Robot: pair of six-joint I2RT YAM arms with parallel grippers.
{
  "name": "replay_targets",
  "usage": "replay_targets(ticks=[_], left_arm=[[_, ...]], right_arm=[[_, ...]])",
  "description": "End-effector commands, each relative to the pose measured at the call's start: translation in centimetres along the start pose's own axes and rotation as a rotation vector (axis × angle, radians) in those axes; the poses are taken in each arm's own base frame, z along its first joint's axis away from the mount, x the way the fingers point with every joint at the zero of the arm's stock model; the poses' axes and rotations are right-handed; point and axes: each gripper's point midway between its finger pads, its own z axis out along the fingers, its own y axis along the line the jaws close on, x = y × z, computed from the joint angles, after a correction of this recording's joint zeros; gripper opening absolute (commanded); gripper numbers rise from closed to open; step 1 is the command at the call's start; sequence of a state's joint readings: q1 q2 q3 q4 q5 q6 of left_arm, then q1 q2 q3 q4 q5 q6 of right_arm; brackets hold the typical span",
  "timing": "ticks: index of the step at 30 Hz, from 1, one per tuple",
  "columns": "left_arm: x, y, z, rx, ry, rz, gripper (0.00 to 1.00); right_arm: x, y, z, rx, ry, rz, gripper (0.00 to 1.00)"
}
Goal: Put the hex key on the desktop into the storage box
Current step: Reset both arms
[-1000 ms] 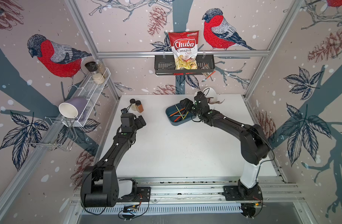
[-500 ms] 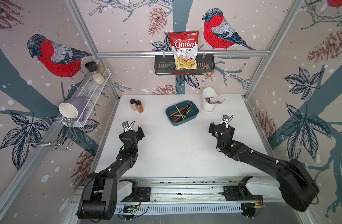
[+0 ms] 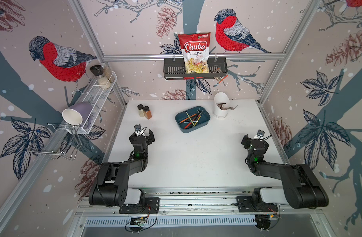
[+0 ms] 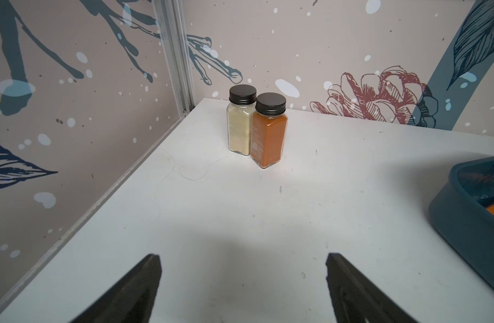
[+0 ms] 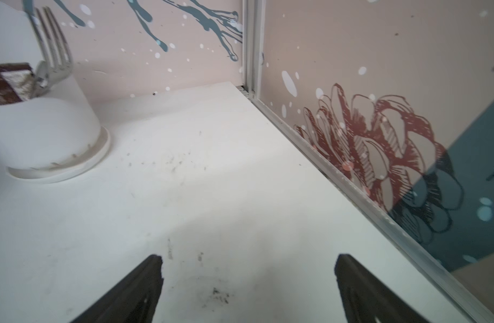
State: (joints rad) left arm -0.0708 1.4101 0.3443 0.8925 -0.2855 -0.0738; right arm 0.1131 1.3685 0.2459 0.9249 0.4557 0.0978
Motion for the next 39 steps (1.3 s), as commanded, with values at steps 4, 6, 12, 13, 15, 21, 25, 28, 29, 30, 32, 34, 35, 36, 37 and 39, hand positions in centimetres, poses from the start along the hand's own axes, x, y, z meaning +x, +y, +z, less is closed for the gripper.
replay_targets(ticks=[4, 6, 12, 13, 15, 21, 25, 28, 29, 30, 32, 34, 35, 36, 37, 39], left_arm=[[-1.5, -0.6, -2.4, -0.021, -0.133, 0.058, 0.97], [-1.3, -0.7, -3.5, 0.014, -0.209, 0.062, 0.98], [0.3, 0.5, -0.7, 0.0, -0.123, 0.005, 0.98], [0.3, 0.4, -0.6, 0.002, -0.118, 0.007, 0.98], [0.2, 0.4, -0.6, 0.009, -0.116, 0.003, 0.98], [0.3, 0.3, -0.4, 0.02, -0.107, 0.002, 0.98], [0.4, 0.4, -0.4, 0.02, -0.102, 0.003, 0.98], [0.4, 0.3, -0.4, 0.02, -0.104, 0.002, 0.98], [0.4, 0.4, -0.4, 0.02, -0.105, 0.002, 0.98], [0.3, 0.4, -0.4, 0.02, -0.105, 0.001, 0.98], [0.3, 0.3, -0.4, 0.02, -0.105, 0.002, 0.98], [0.3, 0.3, -0.4, 0.021, -0.105, 0.001, 0.98], [0.3, 0.4, -0.4, 0.02, -0.106, 0.002, 0.98], [0.3, 0.4, -0.4, 0.02, -0.105, 0.002, 0.98], [0.3, 0.4, -0.4, 0.02, -0.105, 0.001, 0.98], [0.4, 0.3, -0.4, 0.021, -0.104, 0.002, 0.98]], right_arm=[[-2.6, 1.5, 0.3, -0.115, -0.168, 0.029, 1.0], [-1.7, 0.8, 1.1, -0.13, -0.117, 0.076, 1.0], [-1.6, 1.1, 1.0, -0.141, -0.122, 0.063, 1.0], [-1.6, 1.1, 1.0, -0.14, -0.118, 0.063, 1.0], [-1.6, 1.1, 0.9, -0.141, -0.121, 0.064, 1.0], [-1.6, 1.1, 0.9, -0.141, -0.12, 0.063, 1.0], [-1.6, 1.2, 0.9, -0.14, -0.119, 0.055, 1.0], [-1.6, 1.2, 0.9, -0.14, -0.119, 0.053, 1.0], [-1.6, 1.3, 0.9, -0.14, -0.119, 0.054, 1.0], [-1.6, 1.2, 0.9, -0.139, -0.119, 0.054, 1.0], [-1.6, 1.2, 0.9, -0.139, -0.12, 0.054, 1.0], [-1.6, 1.2, 0.9, -0.139, -0.12, 0.053, 1.0], [-1.6, 1.3, 1.0, -0.139, -0.119, 0.054, 1.0], [-1.5, 1.3, 1.0, -0.139, -0.116, 0.053, 1.0], [-1.6, 1.3, 1.0, -0.14, -0.12, 0.055, 1.0], [-1.5, 1.3, 1.0, -0.141, -0.122, 0.053, 1.0]])
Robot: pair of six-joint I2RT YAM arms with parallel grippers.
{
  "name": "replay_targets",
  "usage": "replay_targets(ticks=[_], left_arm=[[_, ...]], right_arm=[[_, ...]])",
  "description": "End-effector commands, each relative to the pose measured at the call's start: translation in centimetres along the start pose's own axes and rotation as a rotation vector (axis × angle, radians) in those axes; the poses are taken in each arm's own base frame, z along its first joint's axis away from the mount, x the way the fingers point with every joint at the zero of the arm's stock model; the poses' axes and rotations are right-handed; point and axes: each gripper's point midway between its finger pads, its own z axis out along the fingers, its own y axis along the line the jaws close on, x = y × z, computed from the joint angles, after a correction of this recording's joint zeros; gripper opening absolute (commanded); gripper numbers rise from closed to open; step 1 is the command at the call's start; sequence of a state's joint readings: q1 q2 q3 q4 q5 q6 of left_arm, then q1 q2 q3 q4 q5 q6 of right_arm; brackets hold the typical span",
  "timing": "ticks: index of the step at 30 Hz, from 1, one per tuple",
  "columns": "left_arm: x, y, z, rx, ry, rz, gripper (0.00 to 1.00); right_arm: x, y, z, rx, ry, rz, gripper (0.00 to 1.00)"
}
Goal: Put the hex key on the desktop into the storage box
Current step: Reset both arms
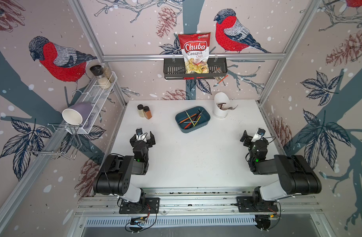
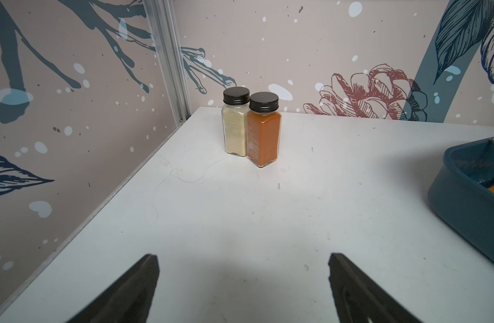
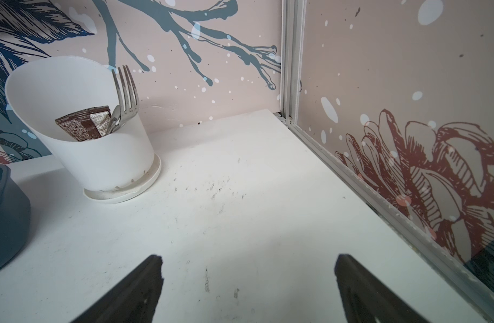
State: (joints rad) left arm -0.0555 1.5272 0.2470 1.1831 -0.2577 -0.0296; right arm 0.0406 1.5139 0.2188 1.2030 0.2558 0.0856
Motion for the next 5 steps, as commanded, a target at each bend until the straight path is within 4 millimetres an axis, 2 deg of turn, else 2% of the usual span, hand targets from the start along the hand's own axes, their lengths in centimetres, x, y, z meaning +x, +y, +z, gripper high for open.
replay_targets(ticks=[1, 5], left_arm=[[-0.96, 0.03, 0.07, 0.003, -0.034, -0.018, 0.98], [-0.95, 0.03, 0.06, 0.003, -0.034, -0.019, 0.98]], right_arm=[[-1.05, 0.13, 0.08, -0.005, -0.039, 0.012, 1.0], [-1.08, 0.17, 0.05, -0.008, -0.035, 0.013, 1.0]])
